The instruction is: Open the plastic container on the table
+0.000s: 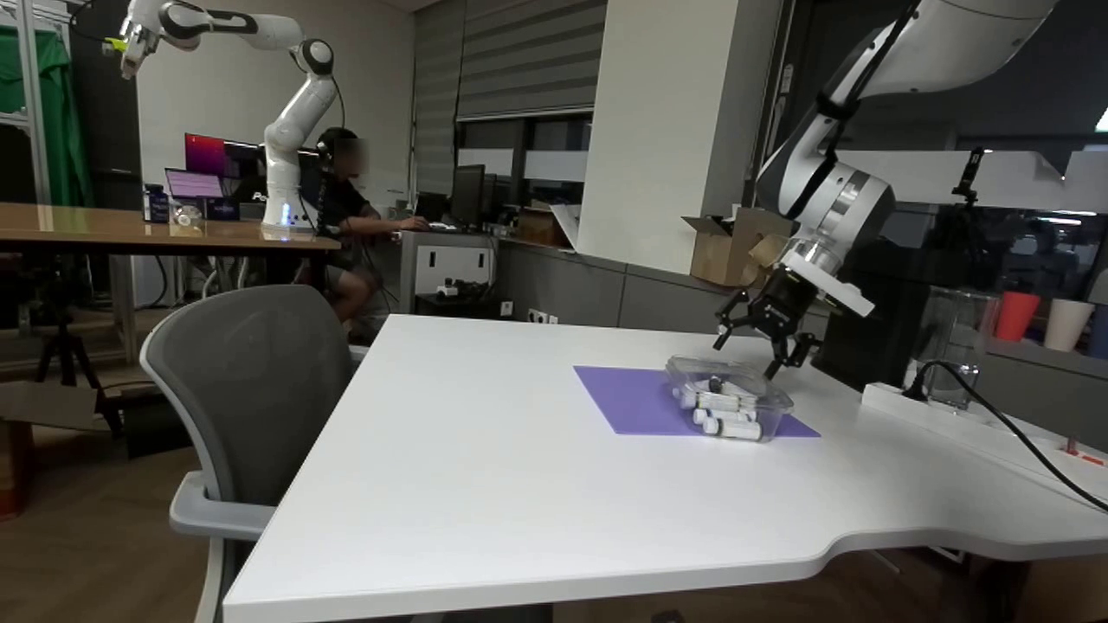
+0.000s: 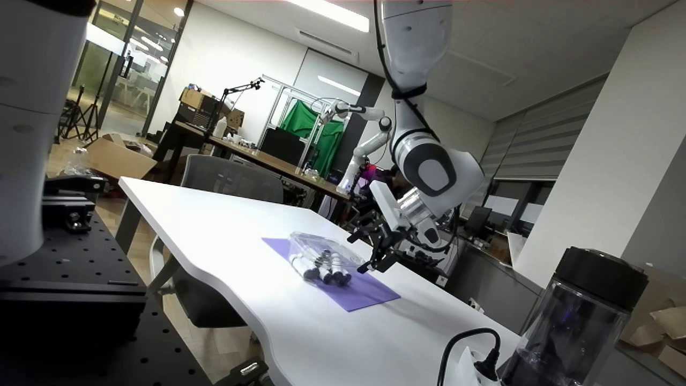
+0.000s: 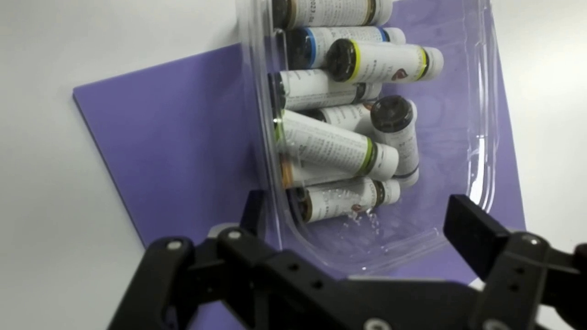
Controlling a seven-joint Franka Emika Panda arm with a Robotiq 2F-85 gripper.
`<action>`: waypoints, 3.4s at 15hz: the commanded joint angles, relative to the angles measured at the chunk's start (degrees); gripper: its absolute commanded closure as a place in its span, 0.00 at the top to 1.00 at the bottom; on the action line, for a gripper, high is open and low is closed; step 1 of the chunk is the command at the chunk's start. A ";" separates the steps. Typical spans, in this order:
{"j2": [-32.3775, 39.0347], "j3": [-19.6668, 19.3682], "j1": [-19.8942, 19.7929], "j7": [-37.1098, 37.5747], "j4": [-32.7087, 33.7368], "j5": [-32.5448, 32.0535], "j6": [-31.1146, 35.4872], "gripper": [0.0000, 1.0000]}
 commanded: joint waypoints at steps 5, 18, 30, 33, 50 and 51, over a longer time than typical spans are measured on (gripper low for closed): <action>-2.01 1.04 -0.15 0.19 -0.57 0.36 0.65 1.00; -1.63 -0.31 2.13 2.22 1.51 -3.99 4.77 1.00; 1.32 1.96 2.09 2.57 0.91 -7.72 16.27 1.00; 1.18 2.62 1.74 2.67 1.26 -7.34 15.59 1.00; 0.95 4.90 -1.00 2.70 3.88 -1.18 9.81 1.00; 0.91 4.96 -1.05 2.72 4.10 -0.95 9.53 1.00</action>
